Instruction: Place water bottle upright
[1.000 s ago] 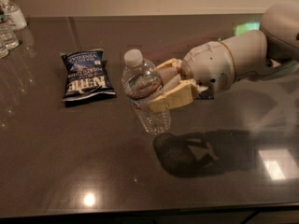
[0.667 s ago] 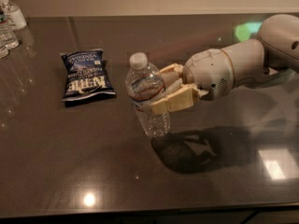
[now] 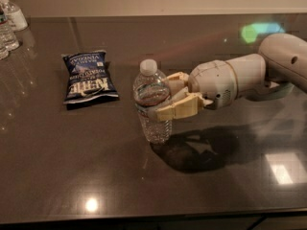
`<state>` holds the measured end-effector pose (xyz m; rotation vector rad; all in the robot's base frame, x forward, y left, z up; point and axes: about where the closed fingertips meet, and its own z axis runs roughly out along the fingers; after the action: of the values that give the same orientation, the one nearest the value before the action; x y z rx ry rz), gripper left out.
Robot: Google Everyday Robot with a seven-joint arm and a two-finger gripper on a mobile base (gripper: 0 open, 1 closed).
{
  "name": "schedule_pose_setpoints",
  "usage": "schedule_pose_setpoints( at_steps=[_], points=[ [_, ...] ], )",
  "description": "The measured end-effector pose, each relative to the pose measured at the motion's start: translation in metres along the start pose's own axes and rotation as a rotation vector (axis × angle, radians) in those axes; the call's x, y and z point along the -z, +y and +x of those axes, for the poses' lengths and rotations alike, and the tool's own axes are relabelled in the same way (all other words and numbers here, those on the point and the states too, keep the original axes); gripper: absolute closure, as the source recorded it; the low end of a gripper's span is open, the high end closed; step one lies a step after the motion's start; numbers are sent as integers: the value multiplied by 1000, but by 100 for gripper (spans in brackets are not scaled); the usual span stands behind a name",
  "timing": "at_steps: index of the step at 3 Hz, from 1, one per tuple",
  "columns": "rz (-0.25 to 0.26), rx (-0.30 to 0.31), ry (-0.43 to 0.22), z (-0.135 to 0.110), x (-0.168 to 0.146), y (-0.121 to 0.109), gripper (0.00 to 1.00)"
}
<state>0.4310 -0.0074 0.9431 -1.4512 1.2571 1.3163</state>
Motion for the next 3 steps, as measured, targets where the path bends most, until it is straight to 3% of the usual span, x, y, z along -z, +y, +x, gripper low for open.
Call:
schedule_pose_setpoints(
  at_steps=[2, 3],
  points=[
    [-22, 46, -58, 9, -2, -8, 100],
    [-21, 51, -62, 15, -2, -10, 90]
  ],
)
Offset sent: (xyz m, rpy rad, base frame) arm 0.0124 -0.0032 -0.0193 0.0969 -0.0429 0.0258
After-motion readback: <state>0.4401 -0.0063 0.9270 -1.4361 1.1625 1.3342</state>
